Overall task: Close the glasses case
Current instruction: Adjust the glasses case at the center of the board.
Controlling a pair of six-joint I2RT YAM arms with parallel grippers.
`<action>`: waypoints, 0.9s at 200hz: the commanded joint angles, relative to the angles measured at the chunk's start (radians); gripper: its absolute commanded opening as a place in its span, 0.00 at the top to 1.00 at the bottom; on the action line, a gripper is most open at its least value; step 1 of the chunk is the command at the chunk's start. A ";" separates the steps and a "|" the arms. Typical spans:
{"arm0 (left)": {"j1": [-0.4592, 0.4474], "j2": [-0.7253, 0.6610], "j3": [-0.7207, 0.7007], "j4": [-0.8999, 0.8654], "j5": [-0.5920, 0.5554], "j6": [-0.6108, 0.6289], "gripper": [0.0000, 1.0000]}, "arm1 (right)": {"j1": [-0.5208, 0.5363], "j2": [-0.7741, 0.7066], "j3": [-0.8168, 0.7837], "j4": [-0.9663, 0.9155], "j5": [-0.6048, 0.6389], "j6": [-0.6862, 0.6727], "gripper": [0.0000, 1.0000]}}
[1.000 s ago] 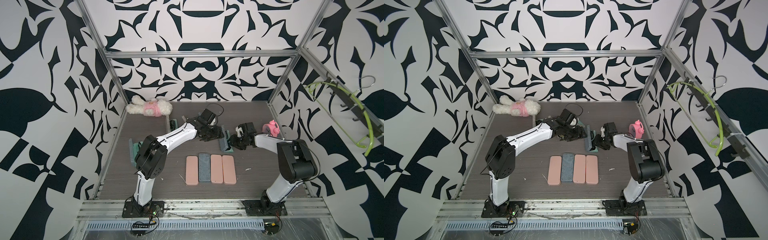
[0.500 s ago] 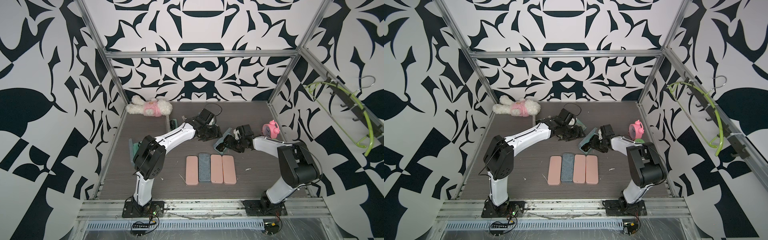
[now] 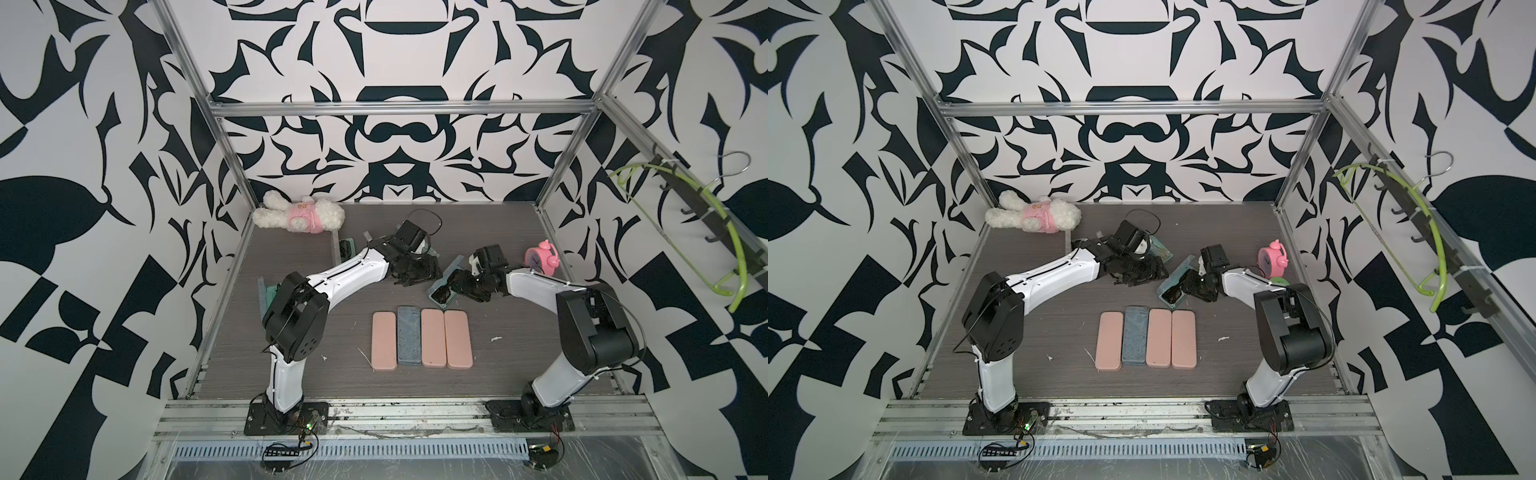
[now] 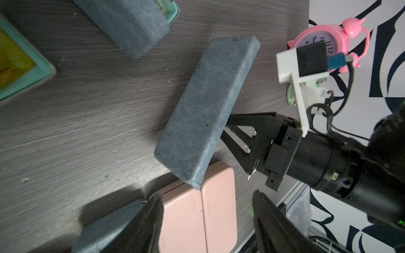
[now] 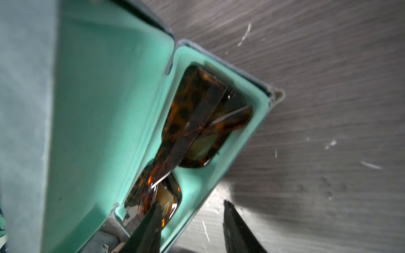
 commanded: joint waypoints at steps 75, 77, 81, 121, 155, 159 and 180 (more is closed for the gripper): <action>0.008 -0.112 -0.077 0.016 -0.008 0.013 0.31 | 0.004 0.106 0.187 -0.054 0.028 -0.045 0.52; 0.007 -0.112 -0.078 0.015 -0.009 0.013 0.31 | 0.004 0.107 0.188 -0.054 0.028 -0.045 0.52; 0.008 -0.115 -0.079 0.014 -0.010 0.015 0.31 | 0.004 0.109 0.193 -0.056 0.027 -0.045 0.52; 0.008 -0.128 -0.088 0.013 -0.014 0.016 0.31 | 0.011 0.127 0.224 -0.059 0.017 -0.055 0.52; 0.008 -0.123 -0.087 0.016 -0.009 0.012 0.31 | 0.013 0.113 0.230 -0.065 0.013 -0.067 0.52; 0.008 -0.123 -0.086 0.016 -0.008 0.012 0.31 | 0.014 0.108 0.229 -0.065 0.014 -0.068 0.52; 0.007 -0.123 -0.086 0.020 -0.005 0.009 0.31 | 0.012 0.078 0.218 -0.082 0.025 -0.077 0.52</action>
